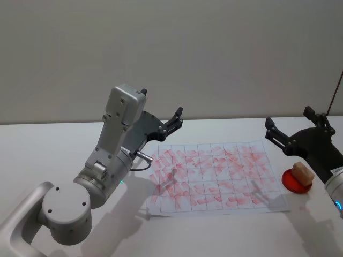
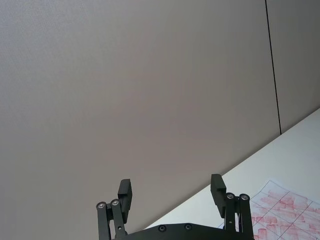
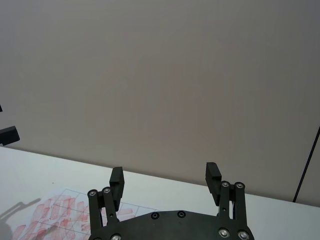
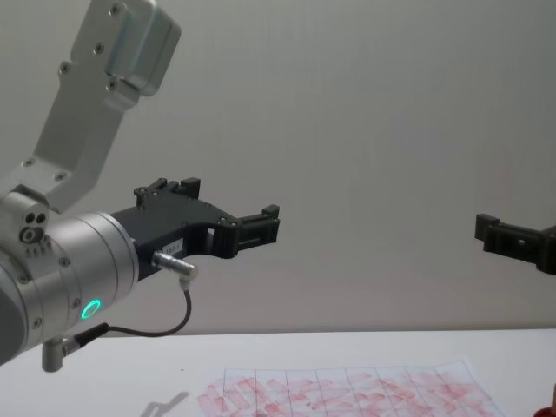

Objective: Use the one hand to pick up the stamp and affix it onto the A4 paper.

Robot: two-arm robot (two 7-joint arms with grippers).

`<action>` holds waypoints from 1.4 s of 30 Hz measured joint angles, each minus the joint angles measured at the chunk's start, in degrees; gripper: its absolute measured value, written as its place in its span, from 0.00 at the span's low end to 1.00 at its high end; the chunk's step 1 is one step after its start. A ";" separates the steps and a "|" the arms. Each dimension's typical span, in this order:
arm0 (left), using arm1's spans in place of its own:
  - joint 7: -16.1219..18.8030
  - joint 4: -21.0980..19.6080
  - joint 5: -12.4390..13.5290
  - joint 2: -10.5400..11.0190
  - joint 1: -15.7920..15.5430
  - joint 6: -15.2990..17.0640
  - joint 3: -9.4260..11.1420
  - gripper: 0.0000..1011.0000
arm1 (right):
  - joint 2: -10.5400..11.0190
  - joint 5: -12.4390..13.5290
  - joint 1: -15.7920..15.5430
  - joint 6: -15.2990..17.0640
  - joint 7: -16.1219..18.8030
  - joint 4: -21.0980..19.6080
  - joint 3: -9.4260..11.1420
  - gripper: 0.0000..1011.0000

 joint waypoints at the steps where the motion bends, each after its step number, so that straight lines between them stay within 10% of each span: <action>1: 0.00 0.00 0.00 0.00 0.00 0.00 0.00 0.99 | 0.00 0.00 0.00 0.00 0.00 0.00 0.00 0.99; 42: 0.00 0.00 0.00 0.00 0.00 0.00 0.00 0.99 | 5.35 6.12 -8.98 6.94 -7.36 -1.54 3.83 0.99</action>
